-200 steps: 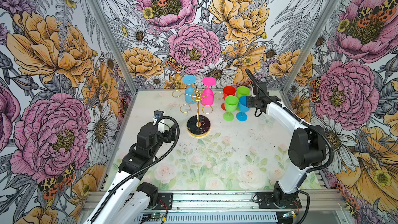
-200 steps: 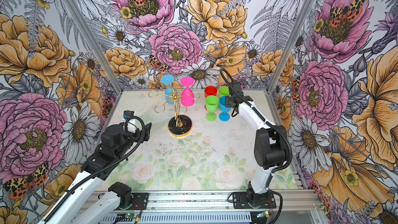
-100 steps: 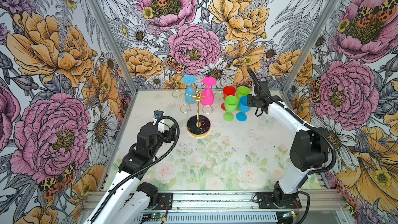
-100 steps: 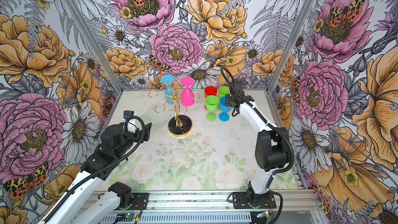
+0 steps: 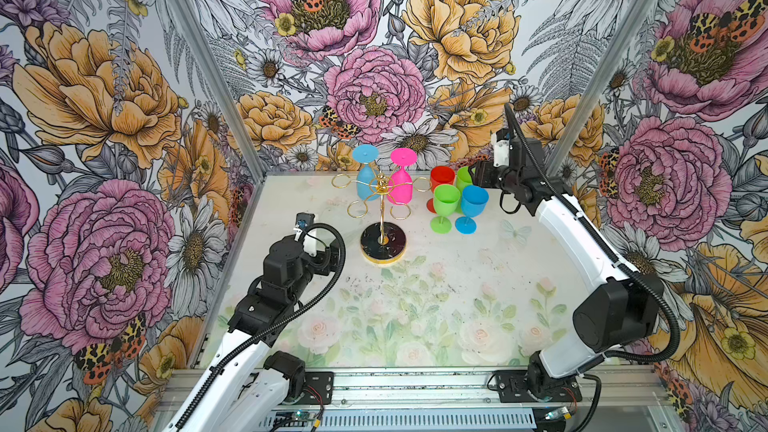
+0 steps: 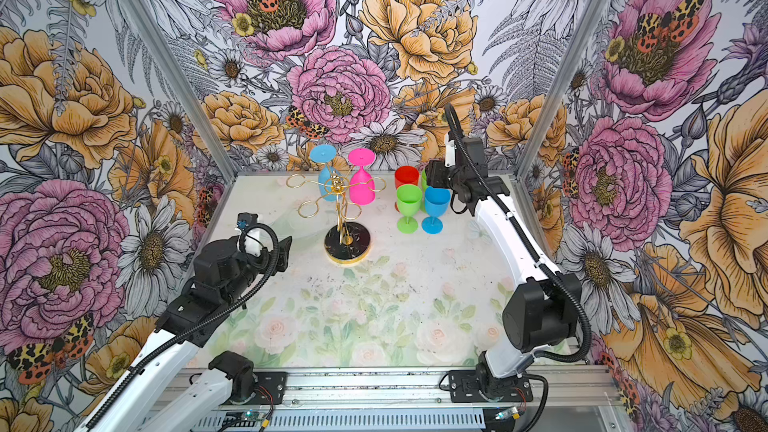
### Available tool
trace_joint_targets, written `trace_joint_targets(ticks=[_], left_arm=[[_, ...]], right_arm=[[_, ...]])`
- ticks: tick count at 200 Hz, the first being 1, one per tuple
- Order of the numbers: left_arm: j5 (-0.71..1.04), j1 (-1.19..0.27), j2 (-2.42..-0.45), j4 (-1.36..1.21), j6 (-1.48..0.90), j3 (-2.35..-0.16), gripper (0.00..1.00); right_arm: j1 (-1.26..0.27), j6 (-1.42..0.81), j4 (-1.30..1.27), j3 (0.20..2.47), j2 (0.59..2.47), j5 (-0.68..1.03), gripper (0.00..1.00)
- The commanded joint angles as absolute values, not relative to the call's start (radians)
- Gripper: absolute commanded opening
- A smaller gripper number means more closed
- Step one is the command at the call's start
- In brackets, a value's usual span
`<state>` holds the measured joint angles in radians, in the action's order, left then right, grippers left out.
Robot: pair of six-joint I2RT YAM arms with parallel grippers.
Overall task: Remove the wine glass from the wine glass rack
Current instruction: 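Open the right gripper to release the standing blue glass, then move the right gripper up to the pink glass hanging on the rack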
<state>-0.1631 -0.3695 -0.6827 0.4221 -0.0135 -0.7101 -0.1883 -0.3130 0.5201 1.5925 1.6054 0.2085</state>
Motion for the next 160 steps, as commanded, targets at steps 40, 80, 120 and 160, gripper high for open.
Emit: trace_joint_targets(ticks=[40,80,120,160], left_arm=[[-0.078,-0.336,-0.683,0.385,-0.047,-0.722,0.89],[-0.053,-0.319,-0.673,0.365,-0.069,-0.712,0.89],[-0.052,-0.316,-0.668,0.360,-0.072,-0.710,0.89],[-0.061,-0.311,-0.645,0.360,-0.071,-0.704,0.89]], right_arm=[[-0.238,-0.452,0.519,1.764,1.706,0.503,0.66],[-0.277,-0.509,0.514,1.865,1.798,0.568,0.65],[-0.300,-0.566,0.493,1.943,1.880,0.605,0.65],[-0.312,-0.611,0.467,1.992,1.937,0.618,0.63]])
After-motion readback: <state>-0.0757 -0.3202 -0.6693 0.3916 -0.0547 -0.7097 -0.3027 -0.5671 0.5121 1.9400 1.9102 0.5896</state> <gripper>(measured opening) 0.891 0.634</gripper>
